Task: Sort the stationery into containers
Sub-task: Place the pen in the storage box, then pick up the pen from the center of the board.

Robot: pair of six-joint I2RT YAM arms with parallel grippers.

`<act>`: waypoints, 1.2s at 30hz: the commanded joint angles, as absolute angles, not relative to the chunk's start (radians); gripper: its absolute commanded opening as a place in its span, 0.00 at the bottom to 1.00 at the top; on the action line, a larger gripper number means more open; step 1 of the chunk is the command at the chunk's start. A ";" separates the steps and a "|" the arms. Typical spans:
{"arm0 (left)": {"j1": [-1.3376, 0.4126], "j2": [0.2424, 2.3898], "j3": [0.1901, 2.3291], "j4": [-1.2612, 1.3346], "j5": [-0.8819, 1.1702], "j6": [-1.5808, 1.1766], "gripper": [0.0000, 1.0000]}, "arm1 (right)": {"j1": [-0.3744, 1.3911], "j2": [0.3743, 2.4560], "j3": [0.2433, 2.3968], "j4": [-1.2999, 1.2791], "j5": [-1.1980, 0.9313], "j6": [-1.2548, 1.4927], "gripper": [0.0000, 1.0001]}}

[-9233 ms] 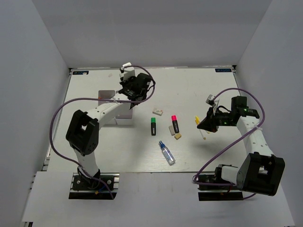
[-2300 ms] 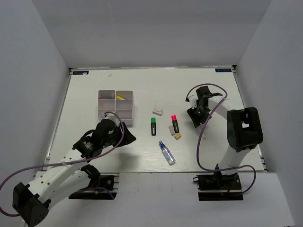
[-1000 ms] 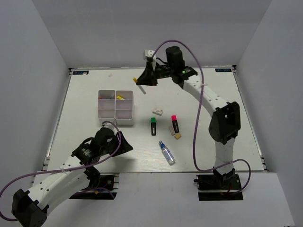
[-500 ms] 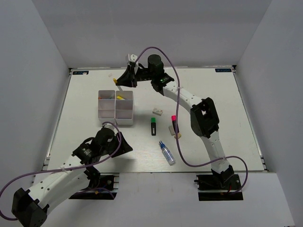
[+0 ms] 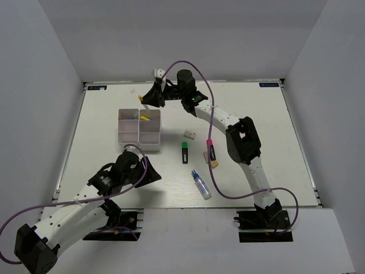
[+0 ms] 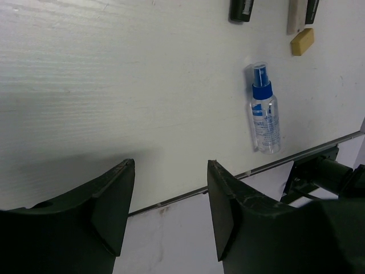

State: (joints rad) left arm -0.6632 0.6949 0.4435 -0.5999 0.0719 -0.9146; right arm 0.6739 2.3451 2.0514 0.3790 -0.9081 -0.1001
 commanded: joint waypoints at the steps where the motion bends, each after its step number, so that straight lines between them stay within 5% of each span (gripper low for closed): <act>1: -0.666 0.709 0.503 -0.560 0.090 -0.899 0.64 | 0.669 2.341 2.048 0.382 -0.900 -0.140 0.26; 8: -0.666 0.758 0.541 -0.520 0.100 -0.879 0.64 | 0.669 2.307 2.002 0.321 -0.916 -0.178 0.37; 14: -0.666 0.793 0.609 -0.474 0.100 -0.844 0.64 | 0.649 2.223 1.974 0.282 -0.897 -0.173 0.34; 17: -0.666 0.891 0.666 -0.420 0.124 -0.796 0.52 | 0.594 2.125 1.957 0.223 -0.800 -0.098 0.21; 18: -0.666 0.928 0.696 -0.385 0.133 -0.773 0.45 | 0.580 2.079 1.948 0.198 -0.754 -0.091 0.04; 19: -0.666 0.966 0.712 -0.367 0.146 -0.762 0.33 | 0.568 2.054 1.930 0.174 -0.729 -0.086 0.00; 21: -0.675 1.097 0.773 -0.338 0.167 -0.730 0.22 | 0.514 1.962 1.901 0.013 -0.605 -0.095 0.00; 24: -0.710 1.237 0.895 -0.328 0.158 -0.701 0.18 | 0.447 1.884 1.885 -0.307 -0.429 -0.175 0.00; 25: -0.719 1.329 0.931 -0.362 0.129 -0.692 0.21 | 0.419 1.873 1.875 -0.352 -0.390 -0.192 0.30; 26: -0.738 1.376 0.968 -0.380 0.112 -0.677 0.28 | 0.402 1.856 1.868 -0.397 -0.321 -0.216 0.49; 27: -0.738 1.422 1.048 -0.406 0.086 -0.676 0.35 | 0.372 1.839 1.852 -0.520 -0.278 -0.230 0.55; 29: -0.753 1.550 1.121 -0.483 0.019 -0.676 0.51 | 0.302 1.801 1.769 -0.572 -0.270 -0.230 0.56; 32: -0.776 1.669 1.262 -0.593 -0.066 -0.696 0.66 | 0.184 1.688 1.582 -0.581 -0.319 -0.224 0.39; 36: -0.776 1.850 1.452 -0.724 -0.120 -0.706 0.66 | 0.098 1.536 1.395 -0.563 -0.347 -0.230 0.38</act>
State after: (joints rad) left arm -0.7731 1.8027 1.3544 -0.5743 -0.0315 -0.7029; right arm 0.1314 1.6424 1.4799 -0.4839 -0.3420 -0.2161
